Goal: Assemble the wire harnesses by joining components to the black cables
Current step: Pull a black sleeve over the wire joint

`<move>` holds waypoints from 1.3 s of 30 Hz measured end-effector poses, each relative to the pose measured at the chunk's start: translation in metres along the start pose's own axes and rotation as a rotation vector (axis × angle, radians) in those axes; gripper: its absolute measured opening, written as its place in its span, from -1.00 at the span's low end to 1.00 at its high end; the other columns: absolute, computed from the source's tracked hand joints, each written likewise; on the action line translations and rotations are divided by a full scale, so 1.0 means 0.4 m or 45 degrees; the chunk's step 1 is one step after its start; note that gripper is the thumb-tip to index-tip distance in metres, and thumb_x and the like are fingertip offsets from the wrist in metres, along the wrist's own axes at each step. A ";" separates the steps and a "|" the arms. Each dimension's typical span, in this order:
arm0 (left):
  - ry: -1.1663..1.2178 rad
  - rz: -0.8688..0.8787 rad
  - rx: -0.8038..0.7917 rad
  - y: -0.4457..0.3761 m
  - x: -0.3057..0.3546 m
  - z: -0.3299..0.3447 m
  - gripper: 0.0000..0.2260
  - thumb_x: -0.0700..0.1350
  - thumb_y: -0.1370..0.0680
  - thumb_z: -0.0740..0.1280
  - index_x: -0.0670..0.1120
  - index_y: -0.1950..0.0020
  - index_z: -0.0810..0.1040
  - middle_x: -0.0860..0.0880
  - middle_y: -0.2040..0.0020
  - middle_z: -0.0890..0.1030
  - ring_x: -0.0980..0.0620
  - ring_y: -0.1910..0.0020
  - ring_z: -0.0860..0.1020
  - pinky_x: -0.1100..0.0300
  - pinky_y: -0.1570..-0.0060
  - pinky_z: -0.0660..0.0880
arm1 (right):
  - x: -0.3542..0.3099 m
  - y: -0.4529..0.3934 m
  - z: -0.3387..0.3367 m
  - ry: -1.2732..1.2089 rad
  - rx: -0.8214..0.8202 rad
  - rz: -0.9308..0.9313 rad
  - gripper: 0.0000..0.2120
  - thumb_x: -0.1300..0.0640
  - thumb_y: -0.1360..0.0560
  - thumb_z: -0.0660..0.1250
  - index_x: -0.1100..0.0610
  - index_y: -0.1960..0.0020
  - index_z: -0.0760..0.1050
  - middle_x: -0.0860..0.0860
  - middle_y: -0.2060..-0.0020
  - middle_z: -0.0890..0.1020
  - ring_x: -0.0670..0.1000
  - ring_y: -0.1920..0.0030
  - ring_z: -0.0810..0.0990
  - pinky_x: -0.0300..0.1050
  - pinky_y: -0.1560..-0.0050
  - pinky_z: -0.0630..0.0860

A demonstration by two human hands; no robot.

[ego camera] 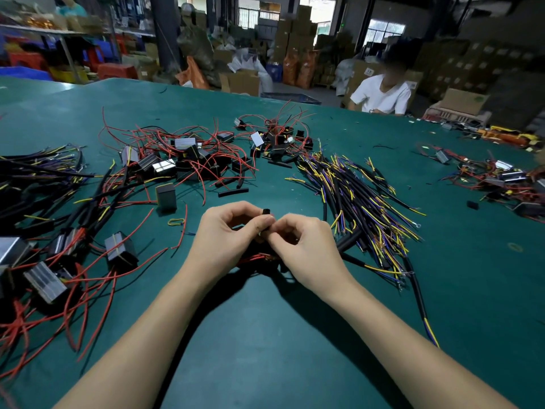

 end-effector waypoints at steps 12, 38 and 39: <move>-0.030 0.018 -0.015 0.002 0.001 0.019 -0.90 -0.27 -0.50 0.38 -0.24 0.20 0.56 -0.22 0.26 0.66 -0.02 0.31 0.58 0.11 0.25 0.52 | 0.015 0.012 0.001 0.029 0.146 0.032 -0.82 0.26 -0.46 0.35 0.10 0.30 0.48 -0.11 0.49 0.47 -0.19 0.44 0.44 -0.39 0.37 0.32; -0.058 0.001 -0.033 0.007 -0.002 0.030 -0.88 -0.25 -0.49 0.41 -0.12 0.25 0.59 -0.05 0.33 0.63 0.10 0.36 0.55 0.25 0.28 0.48 | 0.005 0.004 -0.073 -0.118 0.179 -0.018 -0.94 0.28 -0.45 0.38 0.15 0.13 0.54 0.03 0.30 0.62 -0.07 0.33 0.53 -0.27 0.26 0.47; -0.053 -0.003 -0.034 0.008 -0.002 0.031 -0.88 -0.24 -0.49 0.41 -0.12 0.25 0.59 -0.03 0.34 0.63 0.11 0.36 0.55 0.28 0.28 0.47 | -0.001 0.003 -0.082 -0.164 0.180 -0.040 -0.92 0.29 -0.46 0.37 0.14 0.08 0.56 0.03 0.25 0.63 -0.05 0.29 0.56 -0.23 0.22 0.51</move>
Point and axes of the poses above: each hand's wrist, its own y-axis away from the middle knuckle, its own z-axis out of the palm, x = y × z, the point moved 10 cm from there along -y, towards the middle knuckle
